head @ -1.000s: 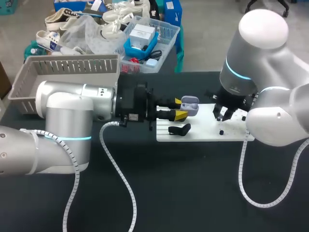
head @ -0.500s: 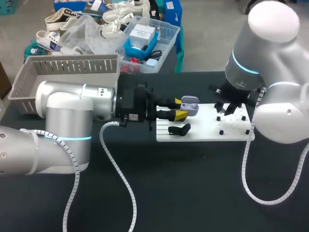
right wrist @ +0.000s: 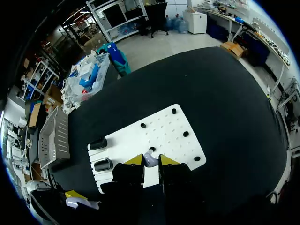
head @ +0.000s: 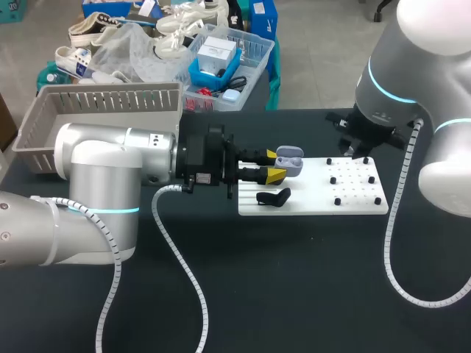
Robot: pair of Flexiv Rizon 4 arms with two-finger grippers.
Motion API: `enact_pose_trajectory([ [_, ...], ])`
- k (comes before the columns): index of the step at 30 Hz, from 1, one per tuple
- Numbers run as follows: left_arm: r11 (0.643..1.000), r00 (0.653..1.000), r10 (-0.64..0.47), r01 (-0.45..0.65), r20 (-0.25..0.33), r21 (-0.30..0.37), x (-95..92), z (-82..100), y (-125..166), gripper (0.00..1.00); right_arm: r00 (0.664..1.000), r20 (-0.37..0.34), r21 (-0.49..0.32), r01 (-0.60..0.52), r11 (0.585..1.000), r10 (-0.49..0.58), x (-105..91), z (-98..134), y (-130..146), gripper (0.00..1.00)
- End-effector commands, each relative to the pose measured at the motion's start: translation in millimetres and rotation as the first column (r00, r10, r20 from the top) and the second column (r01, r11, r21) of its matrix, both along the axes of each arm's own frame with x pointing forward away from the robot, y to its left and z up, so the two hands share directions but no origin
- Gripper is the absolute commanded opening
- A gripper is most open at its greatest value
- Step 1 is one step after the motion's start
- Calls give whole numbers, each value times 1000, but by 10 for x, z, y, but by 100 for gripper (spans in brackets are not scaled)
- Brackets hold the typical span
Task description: Pick up each earbud case from the left stands, insert the matching earbuds, close the lid, and place the case in the box.
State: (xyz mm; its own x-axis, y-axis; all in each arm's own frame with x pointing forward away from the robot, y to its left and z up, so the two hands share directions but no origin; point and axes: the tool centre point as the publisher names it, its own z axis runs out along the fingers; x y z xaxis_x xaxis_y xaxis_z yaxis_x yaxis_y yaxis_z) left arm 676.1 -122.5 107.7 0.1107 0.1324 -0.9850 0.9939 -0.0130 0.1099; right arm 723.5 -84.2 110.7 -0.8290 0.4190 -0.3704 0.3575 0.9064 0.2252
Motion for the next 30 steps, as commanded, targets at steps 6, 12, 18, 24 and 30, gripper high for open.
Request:
enact_pose_trajectory([
  [6,1000,1000,7,-7,2,0,-13,-2,-5,0,989,141,-58,-38,998,46,-392,546,78,0],
  [12,1000,1000,7,-7,2,0,-13,-2,-5,0,971,166,-100,-154,983,169,-554,875,293,0],
  [18,1000,1000,7,-7,2,0,-13,-2,-5,0,943,171,-101,-272,957,286,-700,1115,477,0],
  [24,1000,1000,7,-7,2,0,-13,-2,-5,0,916,141,-94,-364,927,375,-778,1184,588,0],
  [30,1000,1000,7,-7,2,0,-13,-2,-5,0,888,92,-68,-447,892,451,-816,1166,689,0],
])
